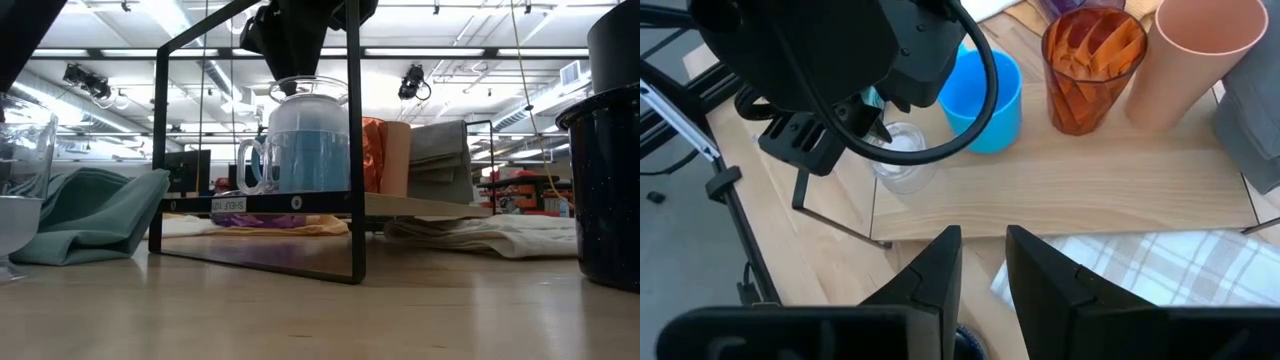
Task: Stack small to large cups/mugs on shelf
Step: Put the transparent mug on the shelf
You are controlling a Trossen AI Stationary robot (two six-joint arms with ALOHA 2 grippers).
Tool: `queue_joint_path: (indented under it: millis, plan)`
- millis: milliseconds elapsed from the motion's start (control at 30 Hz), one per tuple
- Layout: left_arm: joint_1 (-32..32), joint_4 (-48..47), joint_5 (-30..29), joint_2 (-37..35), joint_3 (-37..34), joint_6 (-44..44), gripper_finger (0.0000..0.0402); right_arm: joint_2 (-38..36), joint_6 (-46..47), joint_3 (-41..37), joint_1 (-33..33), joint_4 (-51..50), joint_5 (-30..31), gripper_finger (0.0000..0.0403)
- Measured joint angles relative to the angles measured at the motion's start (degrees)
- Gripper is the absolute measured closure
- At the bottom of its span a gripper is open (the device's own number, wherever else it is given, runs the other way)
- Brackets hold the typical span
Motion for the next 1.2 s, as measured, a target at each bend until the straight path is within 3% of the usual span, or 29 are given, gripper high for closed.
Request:
queue_joint_path:
  millis: [633, 800, 1200]
  plan:
    - [-0.4, -0.2, 0.3, 2.6, 0.0, 1.5, 0.0230, -0.1, 0.1, 0.0, 0.8, 0.0, 0.0, 0.0314]
    - [-0.4, -0.2, 0.2, 2.6, 0.0, 2.6, 0.0264, -0.1, 0.0, 0.0, 0.8, -0.1, 0.0, 0.0314]
    - [-0.2, -0.2, 0.5, 2.4, 0.1, 4.5, 0.0390, 0.0, -0.1, 0.0, 0.8, -0.2, 0.0, 0.0314]
